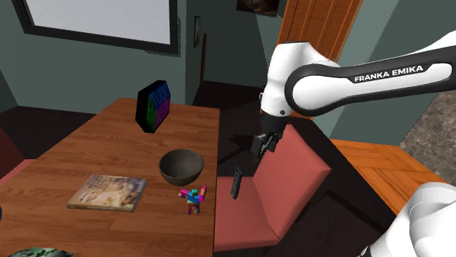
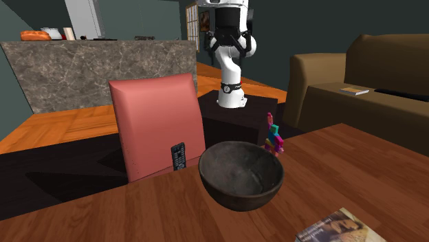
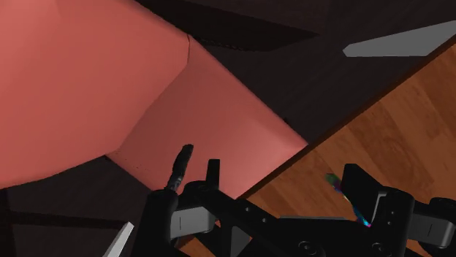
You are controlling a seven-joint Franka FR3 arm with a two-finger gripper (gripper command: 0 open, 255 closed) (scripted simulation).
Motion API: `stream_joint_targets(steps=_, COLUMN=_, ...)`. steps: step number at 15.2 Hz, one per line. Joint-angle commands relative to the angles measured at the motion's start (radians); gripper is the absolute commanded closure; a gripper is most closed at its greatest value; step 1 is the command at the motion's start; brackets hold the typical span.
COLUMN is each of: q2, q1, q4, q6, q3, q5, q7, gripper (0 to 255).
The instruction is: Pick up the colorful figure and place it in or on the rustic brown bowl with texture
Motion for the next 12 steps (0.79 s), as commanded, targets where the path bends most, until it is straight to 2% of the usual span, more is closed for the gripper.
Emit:
stream_joint_targets(steps=1, q2=0.069, q1=0.010, q4=0.026, q6=0.050, q3=0.020, q5=-0.004, q7=0.005, gripper=0)
stream_joint_targets(steps=6, q2=0.236, q1=0.036, q4=0.106, q6=0.150, q3=0.072, q5=-0.033, q7=0.034, gripper=0)
stream_joint_targets(steps=12, q2=0.444, q1=0.077, q4=0.235, q6=0.237, q3=0.118, q5=-0.105, q7=0.084, gripper=0)
